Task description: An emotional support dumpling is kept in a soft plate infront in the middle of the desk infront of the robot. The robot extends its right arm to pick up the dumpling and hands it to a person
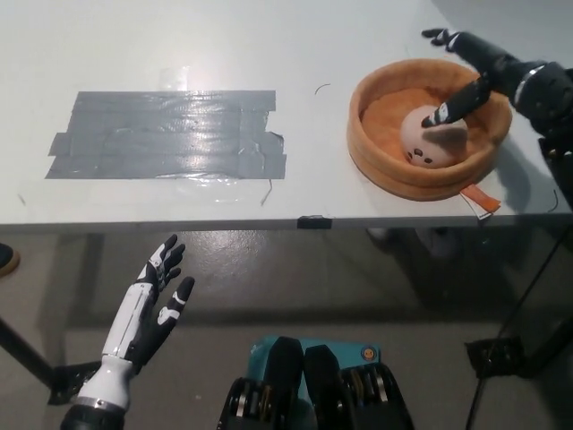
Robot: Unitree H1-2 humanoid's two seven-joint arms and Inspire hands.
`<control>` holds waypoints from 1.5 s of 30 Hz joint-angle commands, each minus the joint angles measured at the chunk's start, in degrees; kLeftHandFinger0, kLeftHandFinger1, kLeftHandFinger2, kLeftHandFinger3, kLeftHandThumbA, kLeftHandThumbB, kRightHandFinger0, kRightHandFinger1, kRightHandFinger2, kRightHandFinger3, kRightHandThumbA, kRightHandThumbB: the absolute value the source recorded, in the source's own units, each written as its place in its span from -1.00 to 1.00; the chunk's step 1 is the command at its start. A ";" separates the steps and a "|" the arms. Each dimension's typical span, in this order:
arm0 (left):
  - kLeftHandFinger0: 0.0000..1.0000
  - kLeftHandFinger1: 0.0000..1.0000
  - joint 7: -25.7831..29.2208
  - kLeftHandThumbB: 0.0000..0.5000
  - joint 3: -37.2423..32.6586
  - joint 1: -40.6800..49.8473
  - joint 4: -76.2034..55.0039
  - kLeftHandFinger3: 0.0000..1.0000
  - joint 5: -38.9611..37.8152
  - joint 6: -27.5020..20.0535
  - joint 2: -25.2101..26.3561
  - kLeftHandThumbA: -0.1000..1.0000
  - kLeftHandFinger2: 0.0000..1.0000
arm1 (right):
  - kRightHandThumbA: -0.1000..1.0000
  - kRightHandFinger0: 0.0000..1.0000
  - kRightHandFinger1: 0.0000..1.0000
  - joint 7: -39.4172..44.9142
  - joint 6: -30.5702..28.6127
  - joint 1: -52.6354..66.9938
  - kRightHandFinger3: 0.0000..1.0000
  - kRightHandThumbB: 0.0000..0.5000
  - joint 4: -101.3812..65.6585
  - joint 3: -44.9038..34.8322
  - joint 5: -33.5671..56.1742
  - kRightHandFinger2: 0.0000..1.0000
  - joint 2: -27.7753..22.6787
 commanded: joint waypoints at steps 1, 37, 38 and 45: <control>1.00 1.00 0.28 0.07 0.45 -1.32 -1.34 1.00 0.24 -1.85 0.19 0.66 1.00 | 0.96 1.00 1.00 0.18 -1.24 -1.59 1.00 0.58 0.19 -0.36 -1.06 1.00 0.39; 1.00 1.00 0.23 0.05 0.57 -1.60 -1.09 1.00 0.24 -1.51 0.30 0.65 1.00 | 1.00 1.00 1.00 -0.74 -5.51 -1.20 1.00 0.69 8.25 4.32 -8.20 1.00 -0.26; 1.00 1.00 0.28 0.05 0.58 -1.59 -1.11 1.00 0.30 -1.46 0.28 0.65 1.00 | 1.00 1.00 1.00 -0.84 -5.69 -1.11 1.00 0.70 8.47 4.20 -8.16 1.00 -0.19; 1.00 1.00 0.18 0.05 0.48 -2.20 -1.15 1.00 0.48 -1.37 0.39 0.66 1.00 | 1.00 1.00 1.00 -0.46 -6.31 -1.00 1.00 0.68 9.00 2.48 -7.03 1.00 0.41</control>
